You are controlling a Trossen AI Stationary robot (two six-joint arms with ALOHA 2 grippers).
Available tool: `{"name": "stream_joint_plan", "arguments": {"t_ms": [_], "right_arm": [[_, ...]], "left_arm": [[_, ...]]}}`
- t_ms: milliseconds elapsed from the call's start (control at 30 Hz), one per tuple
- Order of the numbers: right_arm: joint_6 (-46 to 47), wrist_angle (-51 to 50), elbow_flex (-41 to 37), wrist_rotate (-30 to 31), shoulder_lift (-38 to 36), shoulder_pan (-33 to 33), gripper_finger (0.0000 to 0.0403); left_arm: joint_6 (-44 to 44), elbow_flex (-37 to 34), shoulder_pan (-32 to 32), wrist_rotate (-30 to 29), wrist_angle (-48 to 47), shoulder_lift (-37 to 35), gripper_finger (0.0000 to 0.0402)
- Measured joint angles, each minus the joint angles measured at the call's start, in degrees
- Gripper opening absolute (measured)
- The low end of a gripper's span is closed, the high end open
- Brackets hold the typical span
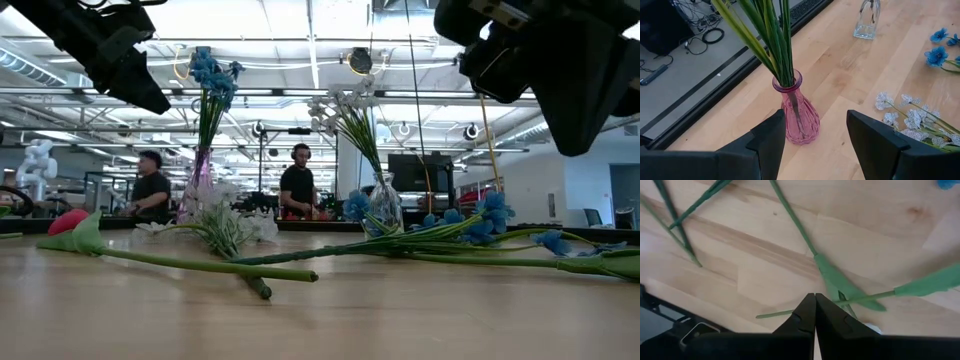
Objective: Sort flowers into vase by color
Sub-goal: Put the right red tulip into the pink vase
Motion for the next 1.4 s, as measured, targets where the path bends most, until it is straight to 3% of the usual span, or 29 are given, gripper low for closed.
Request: {"name": "stream_joint_plan", "arguments": {"t_ms": [400, 700, 867, 967, 1100, 1233, 1400], "right_arm": [[-3.4, -1.3, 0.0, 0.2, 0.8, -0.5, 0.0], [-11.2, -3.0, 0.0, 3.0, 0.3, -0.8, 0.0], [-17.5, -8.9, 0.0, 3.1, 0.1, -1.7, 0.0], [-20.3, -13.3, -0.1, 3.1, -0.2, -1.8, 0.0], [-22.7, -13.0, -2.8, 3.0, -2.8, -1.0, 0.0], [-19.8, -13.2, -5.9, 2.7, -7.6, 0.9, 0.0], [-2.9, -16.0, -6.7, 8.6, -13.0, 4.8, 0.0]], "left_arm": [[-0.1, 0.0, 0.0, 5.2, 0.8, 0.0, 0.0217], [-0.1, 0.0, 0.0, 7.3, 2.3, 0.0, 0.0217], [-3.4, 0.0, -1.8, 8.1, 5.1, 0.1, 0.0217], [-6.6, 0.0, -5.1, 7.0, 5.9, 1.1, 0.0217], [-10.2, 0.0, -10.3, 0.3, 6.8, 4.1, 0.0217], [-10.6, 0.0, -12.8, -3.3, 6.6, 6.7, 0.0217], [-12.1, 0.0, -13.3, -3.6, 6.5, 7.9, 0.0217]]}}
